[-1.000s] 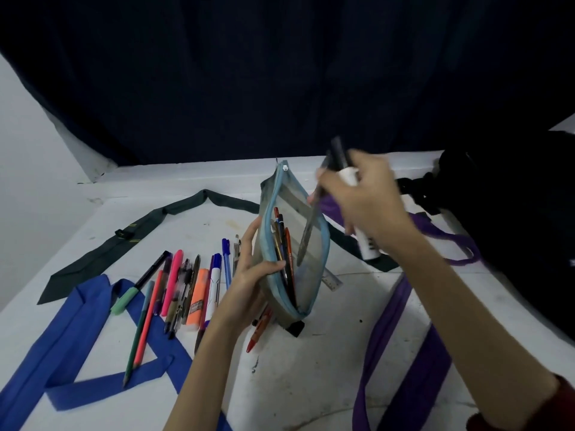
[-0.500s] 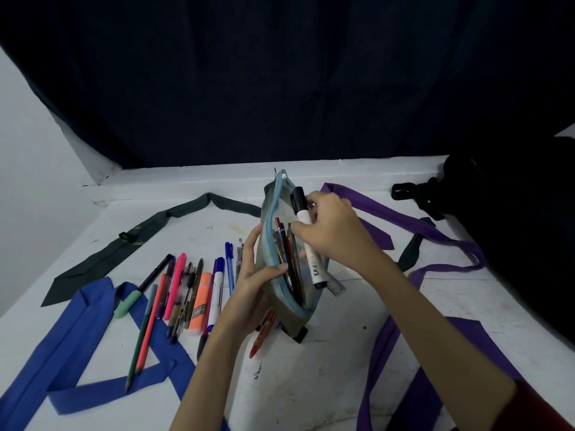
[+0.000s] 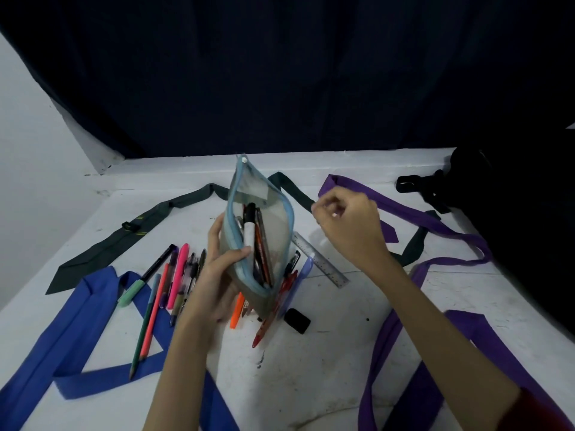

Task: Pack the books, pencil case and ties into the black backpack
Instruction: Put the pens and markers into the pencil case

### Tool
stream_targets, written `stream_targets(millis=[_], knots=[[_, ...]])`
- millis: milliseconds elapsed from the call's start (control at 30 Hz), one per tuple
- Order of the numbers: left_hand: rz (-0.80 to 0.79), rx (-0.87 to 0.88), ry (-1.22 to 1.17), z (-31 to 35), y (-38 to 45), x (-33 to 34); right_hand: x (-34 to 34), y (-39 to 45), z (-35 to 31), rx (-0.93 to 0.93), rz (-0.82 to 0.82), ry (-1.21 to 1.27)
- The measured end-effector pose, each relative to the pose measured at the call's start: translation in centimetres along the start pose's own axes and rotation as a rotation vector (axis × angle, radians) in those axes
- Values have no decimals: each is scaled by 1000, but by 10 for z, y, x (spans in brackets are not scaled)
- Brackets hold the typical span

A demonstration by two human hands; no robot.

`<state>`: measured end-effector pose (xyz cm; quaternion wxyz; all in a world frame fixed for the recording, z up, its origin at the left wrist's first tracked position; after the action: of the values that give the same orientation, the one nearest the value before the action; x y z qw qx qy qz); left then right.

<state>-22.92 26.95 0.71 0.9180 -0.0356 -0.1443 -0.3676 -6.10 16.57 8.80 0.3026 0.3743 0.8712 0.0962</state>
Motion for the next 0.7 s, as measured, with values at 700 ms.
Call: stream_targets(millis=[700], knots=[[14,-14,35,-4,0,-5,-9,0,-33,19,-340,308]])
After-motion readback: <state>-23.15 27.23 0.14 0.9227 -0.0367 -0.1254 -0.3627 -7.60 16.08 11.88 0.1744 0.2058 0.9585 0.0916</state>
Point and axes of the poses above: each hand's wrist, its own y-axis towards the middle knuckle, its own x-axis out of the palm, z = x × y, the point moved 5 cm from there along y, towards the middle knuckle, and after that the axes turned 5 degrees about y, right-handed, at the moved point
